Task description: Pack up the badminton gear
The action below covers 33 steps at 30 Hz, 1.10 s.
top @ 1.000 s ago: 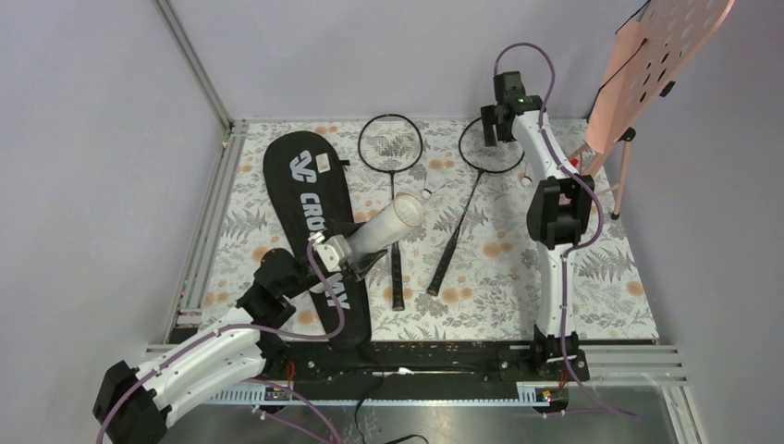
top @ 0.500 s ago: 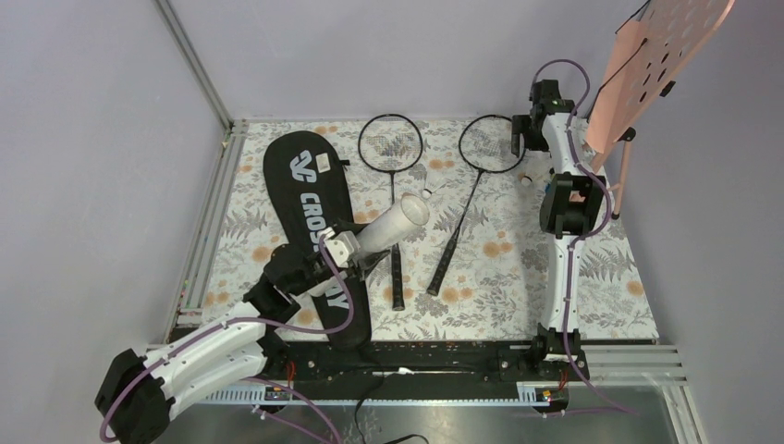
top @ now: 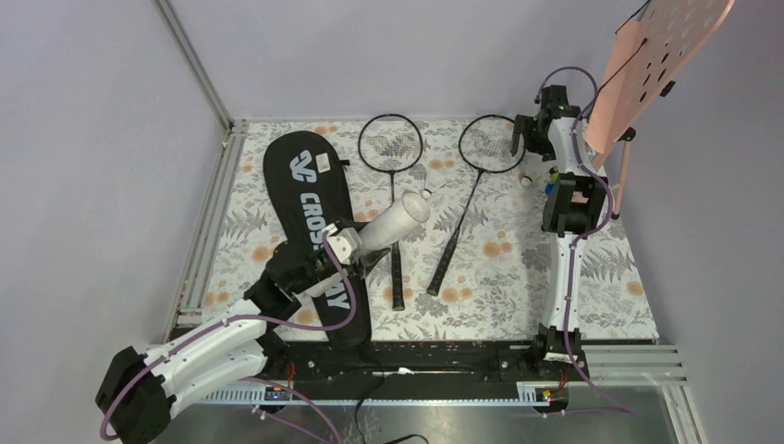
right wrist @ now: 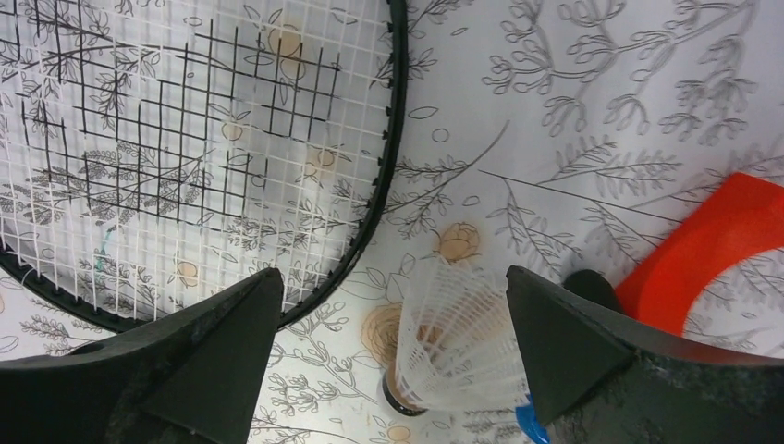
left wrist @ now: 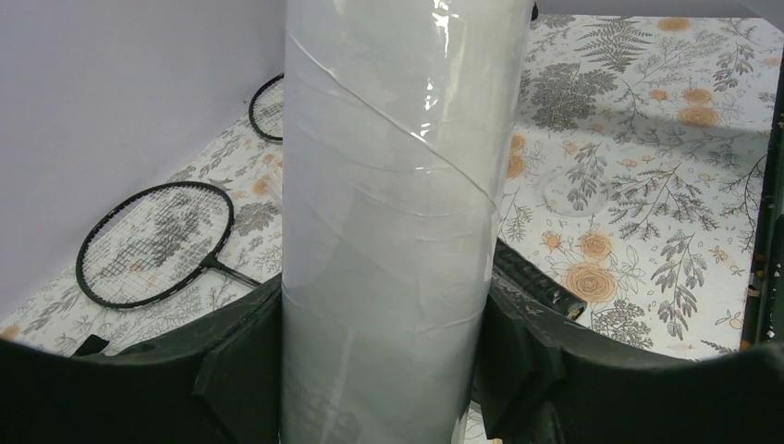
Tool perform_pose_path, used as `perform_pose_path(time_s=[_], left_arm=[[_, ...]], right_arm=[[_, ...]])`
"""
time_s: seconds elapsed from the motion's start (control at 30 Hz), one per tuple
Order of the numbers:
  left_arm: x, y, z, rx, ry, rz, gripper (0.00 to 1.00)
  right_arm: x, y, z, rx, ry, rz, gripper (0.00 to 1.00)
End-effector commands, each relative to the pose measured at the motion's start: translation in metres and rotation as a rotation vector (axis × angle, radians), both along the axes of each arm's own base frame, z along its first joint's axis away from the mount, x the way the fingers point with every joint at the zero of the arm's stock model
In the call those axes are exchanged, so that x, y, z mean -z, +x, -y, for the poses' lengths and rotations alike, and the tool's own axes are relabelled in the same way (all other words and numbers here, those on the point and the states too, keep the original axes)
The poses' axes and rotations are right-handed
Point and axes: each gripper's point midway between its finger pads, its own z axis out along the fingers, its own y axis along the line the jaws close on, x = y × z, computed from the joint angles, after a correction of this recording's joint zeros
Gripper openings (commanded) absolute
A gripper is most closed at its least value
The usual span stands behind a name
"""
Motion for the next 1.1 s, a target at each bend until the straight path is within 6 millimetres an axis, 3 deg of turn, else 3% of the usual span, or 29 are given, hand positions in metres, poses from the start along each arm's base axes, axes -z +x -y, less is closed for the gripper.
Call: perform_pose_path(time_s=[0.0, 0.2, 0.4, 0.83, 1.07], left_arm=[[-0.047, 0.002, 0.001, -0.005, -0.081, 0.102, 0.63], [-0.047, 0.007, 0.001, -0.022, -0.067, 0.096, 0.63], [-0.047, 0.006, 0.004, -0.010, -0.066, 0.094, 0.63], [-0.048, 0.004, 0.002, -0.008, -0.072, 0.098, 0.63], [-0.046, 0.004, 0.002, -0.009, -0.074, 0.100, 0.63]], right_arm=[[-0.007, 0.012, -0.009, -0.019, 0.078, 0.050, 0.97], [-0.008, 0.001, -0.022, -0.071, 0.149, 0.032, 0.79], [-0.019, -0.008, -0.020, -0.055, 0.141, 0.027, 0.65], [-0.048, -0.025, -0.027, 0.007, 0.188, 0.045, 0.60], [-0.053, -0.038, -0.038, -0.007, 0.238, 0.028, 0.42]])
